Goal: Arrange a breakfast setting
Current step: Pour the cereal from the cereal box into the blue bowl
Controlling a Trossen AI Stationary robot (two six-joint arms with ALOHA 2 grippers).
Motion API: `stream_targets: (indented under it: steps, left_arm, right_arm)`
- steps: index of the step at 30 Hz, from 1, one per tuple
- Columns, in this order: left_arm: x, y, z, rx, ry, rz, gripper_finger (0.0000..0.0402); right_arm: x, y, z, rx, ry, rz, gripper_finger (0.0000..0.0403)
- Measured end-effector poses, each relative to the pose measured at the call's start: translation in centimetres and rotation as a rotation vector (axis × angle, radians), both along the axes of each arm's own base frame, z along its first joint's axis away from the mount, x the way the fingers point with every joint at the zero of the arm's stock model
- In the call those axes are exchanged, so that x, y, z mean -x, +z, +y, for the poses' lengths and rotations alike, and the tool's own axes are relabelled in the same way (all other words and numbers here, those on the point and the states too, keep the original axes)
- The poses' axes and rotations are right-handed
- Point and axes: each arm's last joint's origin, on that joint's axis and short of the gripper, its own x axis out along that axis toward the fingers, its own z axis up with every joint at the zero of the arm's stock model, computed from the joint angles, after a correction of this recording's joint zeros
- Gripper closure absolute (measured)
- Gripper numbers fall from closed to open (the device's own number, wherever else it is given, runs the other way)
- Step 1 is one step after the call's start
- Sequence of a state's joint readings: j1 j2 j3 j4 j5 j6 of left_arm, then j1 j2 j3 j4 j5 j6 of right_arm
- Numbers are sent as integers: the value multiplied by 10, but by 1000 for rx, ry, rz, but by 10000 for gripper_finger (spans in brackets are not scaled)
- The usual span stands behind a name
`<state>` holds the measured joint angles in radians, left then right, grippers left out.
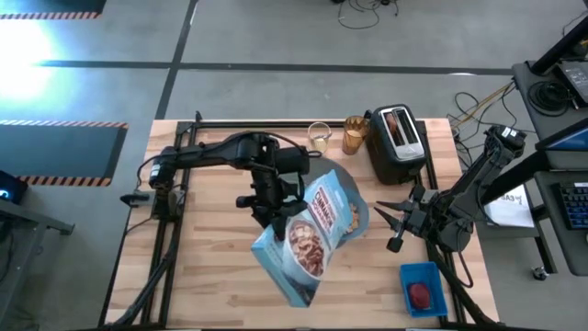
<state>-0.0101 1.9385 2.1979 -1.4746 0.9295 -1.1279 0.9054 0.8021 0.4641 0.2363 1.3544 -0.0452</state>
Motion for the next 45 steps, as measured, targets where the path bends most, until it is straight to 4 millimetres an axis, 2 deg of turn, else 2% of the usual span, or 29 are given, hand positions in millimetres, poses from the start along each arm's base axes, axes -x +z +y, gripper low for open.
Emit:
stream_targets:
  steps: [26, 45]
  left_arm:
    - [-12, -8, 16, 161, 9, 27, 308]
    - [-16, -11, 33, 131, 52, 10, 308]
  right_arm:
    - [0, 0, 0, 0, 0, 0, 335]
    - [0, 0, 0, 0, 1, 0, 335]
